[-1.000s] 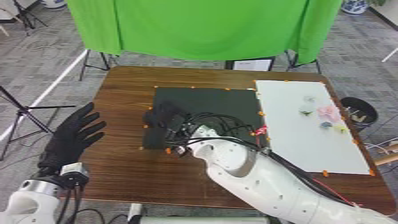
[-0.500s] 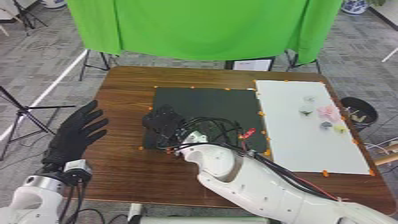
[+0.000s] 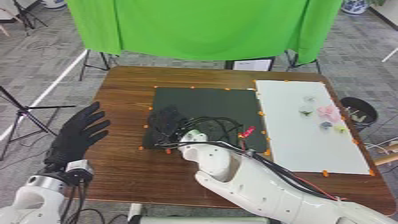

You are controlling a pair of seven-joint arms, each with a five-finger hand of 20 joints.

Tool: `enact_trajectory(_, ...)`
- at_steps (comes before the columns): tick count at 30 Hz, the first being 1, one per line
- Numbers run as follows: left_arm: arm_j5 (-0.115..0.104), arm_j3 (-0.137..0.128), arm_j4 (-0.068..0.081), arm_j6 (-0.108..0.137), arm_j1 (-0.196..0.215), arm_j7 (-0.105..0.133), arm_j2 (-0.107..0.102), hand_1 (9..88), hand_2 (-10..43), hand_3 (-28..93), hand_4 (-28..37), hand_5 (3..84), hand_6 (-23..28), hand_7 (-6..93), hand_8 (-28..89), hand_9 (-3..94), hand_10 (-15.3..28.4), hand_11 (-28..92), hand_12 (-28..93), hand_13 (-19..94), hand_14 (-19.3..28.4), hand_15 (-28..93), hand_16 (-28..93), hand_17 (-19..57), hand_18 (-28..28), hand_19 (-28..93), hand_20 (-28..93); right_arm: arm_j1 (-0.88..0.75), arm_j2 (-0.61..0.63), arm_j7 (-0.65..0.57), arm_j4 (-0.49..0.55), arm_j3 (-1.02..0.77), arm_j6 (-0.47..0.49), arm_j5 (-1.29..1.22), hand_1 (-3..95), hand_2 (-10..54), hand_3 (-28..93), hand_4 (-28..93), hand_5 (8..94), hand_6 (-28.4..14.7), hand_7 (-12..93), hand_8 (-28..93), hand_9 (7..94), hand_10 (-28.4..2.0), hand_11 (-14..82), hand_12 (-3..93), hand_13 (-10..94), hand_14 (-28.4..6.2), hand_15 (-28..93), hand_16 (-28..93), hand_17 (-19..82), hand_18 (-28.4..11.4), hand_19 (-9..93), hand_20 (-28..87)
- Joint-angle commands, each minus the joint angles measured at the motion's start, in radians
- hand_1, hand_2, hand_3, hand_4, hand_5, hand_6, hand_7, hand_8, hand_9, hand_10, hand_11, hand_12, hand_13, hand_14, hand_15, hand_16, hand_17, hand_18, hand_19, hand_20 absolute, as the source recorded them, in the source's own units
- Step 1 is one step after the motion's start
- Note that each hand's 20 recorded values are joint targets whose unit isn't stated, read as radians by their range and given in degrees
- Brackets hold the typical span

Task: Arrange flowers

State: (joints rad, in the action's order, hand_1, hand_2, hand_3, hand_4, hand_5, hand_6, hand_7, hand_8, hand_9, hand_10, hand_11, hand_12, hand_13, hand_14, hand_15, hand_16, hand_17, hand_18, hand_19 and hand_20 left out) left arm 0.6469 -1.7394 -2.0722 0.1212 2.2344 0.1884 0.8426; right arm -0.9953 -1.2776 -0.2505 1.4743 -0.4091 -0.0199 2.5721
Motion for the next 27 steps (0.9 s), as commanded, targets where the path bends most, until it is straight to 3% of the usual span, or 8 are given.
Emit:
enact_trajectory(1, 0.001, 0.001, 0.001, 0.005, 0.01, -0.005, 0.005, 26.6, -1.5, 69, -24.0, 26.7, 3.9, 18.0, -9, 22.7, 12.2, 17, 21, 19, 16.1, 27, 4, -9.5, 23.0, 40, 10, 0.003, -0.003, 0.007, 0.026, -0.028, 0.026, 0.005, 34.0, -9.5, 85, -28, 51.8, 0.3, 41, -19, 61.0, -8.3, 33.6, 26.0, 56, -6.4, 80, 35, 28, -17.9, 86, 59)
enact_trajectory(9, 0.003, 0.0, 0.0, 0.005, 0.014, -0.005, 0.009, 26.6, -1.8, 69, -24.4, 27.6, 4.6, 19.5, -9, 23.0, 13.3, 20, 19, 18, 17.2, 31, 2, -9.9, 23.4, 41, 9, -0.023, -0.001, 0.042, 0.057, -0.055, 0.007, -0.026, 31.0, -9.5, 78, -28, 47.3, -1.2, 41, -19, 56.1, -8.7, 35.1, 25.0, 54, -7.1, 81, 35, 27, -18.0, 85, 59)
enact_trajectory(16, 0.006, -0.018, -0.01, 0.012, 0.041, 0.0, 0.028, 26.9, -2.5, 70, -25.4, 28.7, 5.2, 20.4, -10, 23.3, 14.0, 23, 17, 18, 18.1, 36, -1, -9.9, 23.9, 42, 8, -0.071, 0.025, 0.037, 0.167, -0.155, 0.033, -0.194, 31.6, -6.4, 73, -28, 45.7, -2.1, 41, -20, 54.1, -9.5, 36.5, 23.5, 54, -7.3, 82, 34, 27, -17.9, 85, 59)
enact_trajectory(21, 0.007, -0.032, -0.017, 0.012, 0.065, -0.002, 0.046, 26.6, -2.3, 70, -25.6, 28.3, 4.8, 20.4, -10, 23.4, 13.5, 24, 17, 18, 17.7, 36, -2, -9.8, 23.7, 42, 8, -0.118, 0.14, 0.003, 0.284, -0.286, 0.03, -0.302, 31.8, -9.1, 79, -28, 46.2, -2.6, 41, -18, 53.4, -10.7, 37.1, 23.4, 53, -8.4, 82, 33, 26, -18.2, 85, 59)
enact_trajectory(27, 0.012, -0.041, -0.023, 0.013, 0.083, -0.001, 0.057, 26.0, -2.3, 70, -25.7, 27.3, 4.0, 20.8, -11, 23.0, 12.4, 23, 17, 18, 16.9, 35, -2, -9.9, 23.5, 42, 8, -0.214, 0.402, -0.064, 0.378, -0.509, 0.033, -0.385, 27.4, -9.5, 85, -28, 42.1, -2.3, 41, -17, 47.3, -11.4, 35.1, 24.8, 51, -8.6, 80, 31, 25, -18.5, 84, 59)
